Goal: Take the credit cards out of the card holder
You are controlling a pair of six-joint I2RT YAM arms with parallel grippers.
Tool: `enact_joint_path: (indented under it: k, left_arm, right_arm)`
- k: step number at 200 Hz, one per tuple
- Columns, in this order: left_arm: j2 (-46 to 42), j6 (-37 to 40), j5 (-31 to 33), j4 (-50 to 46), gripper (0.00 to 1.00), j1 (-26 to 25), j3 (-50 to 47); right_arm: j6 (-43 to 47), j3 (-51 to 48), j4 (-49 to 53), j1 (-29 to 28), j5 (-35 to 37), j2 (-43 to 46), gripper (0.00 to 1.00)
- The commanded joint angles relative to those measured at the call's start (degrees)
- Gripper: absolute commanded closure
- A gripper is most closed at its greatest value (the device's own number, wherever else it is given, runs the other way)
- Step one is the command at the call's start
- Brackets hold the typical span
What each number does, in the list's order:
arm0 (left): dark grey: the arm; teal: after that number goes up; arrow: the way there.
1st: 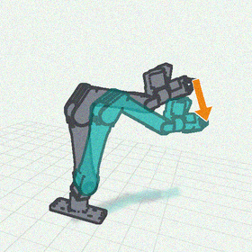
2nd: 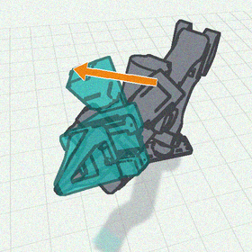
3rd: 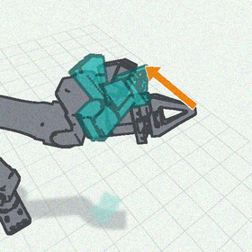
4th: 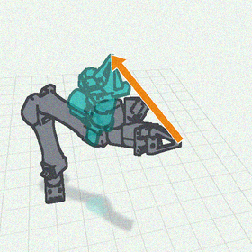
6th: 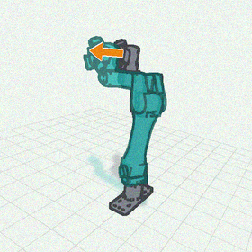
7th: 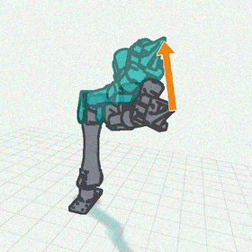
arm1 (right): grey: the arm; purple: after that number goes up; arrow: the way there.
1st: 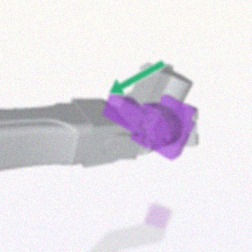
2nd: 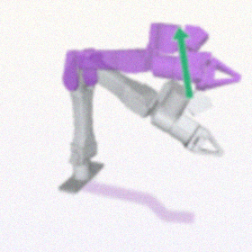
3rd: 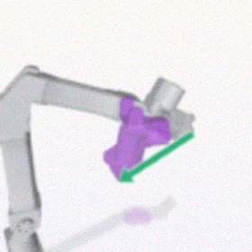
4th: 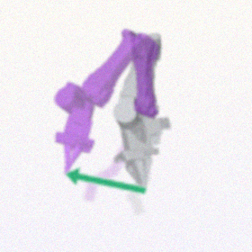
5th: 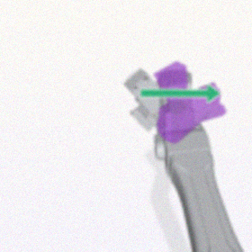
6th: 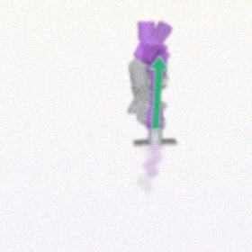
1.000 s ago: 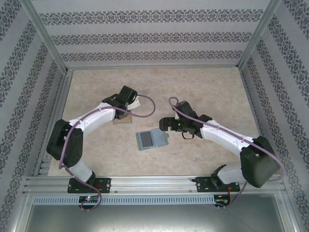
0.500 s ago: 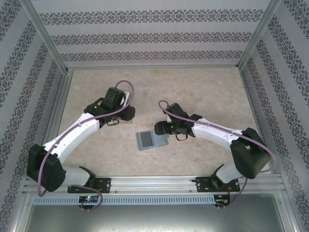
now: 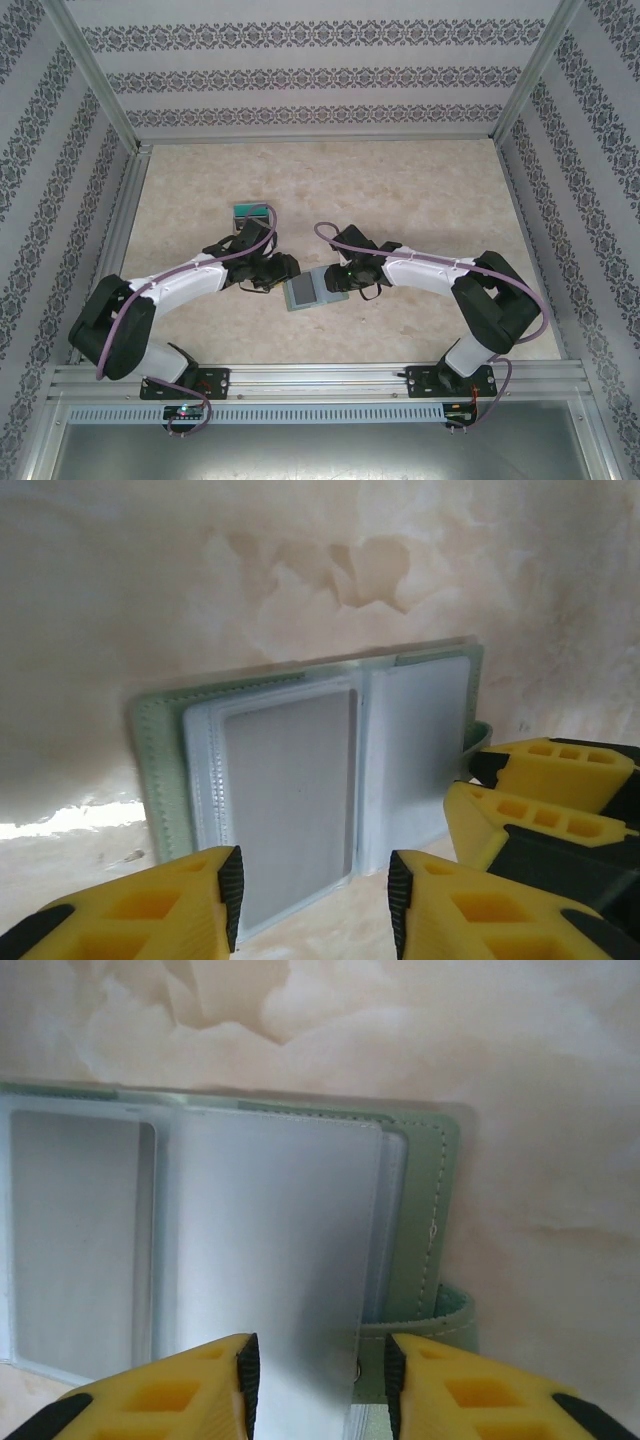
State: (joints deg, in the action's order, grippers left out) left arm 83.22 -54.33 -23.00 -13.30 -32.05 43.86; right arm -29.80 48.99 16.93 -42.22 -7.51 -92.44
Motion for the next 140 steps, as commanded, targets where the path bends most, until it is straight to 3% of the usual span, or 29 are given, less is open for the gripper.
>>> enact_joint_path:
  k: [1, 36, 140]
  left_arm:
    - [2.4, -5.2, -0.6, 2.7, 0.56, -1.7, 0.2]
    - [5.0, -5.3, 0.2, -0.1, 0.57, -2.0, 1.5]
    - [7.7, -5.4, -1.7, 2.8, 0.58, -2.5, 2.2]
  right_arm:
    - [0.0, -0.6, 0.1, -1.1, 2.2, -1.3, 0.59]
    - [-0.7, -1.0, -0.1, -1.7, 2.9, -1.5, 0.6]
    - [-0.9, -0.8, -0.2, -1.7, 2.8, -2.1, 0.59]
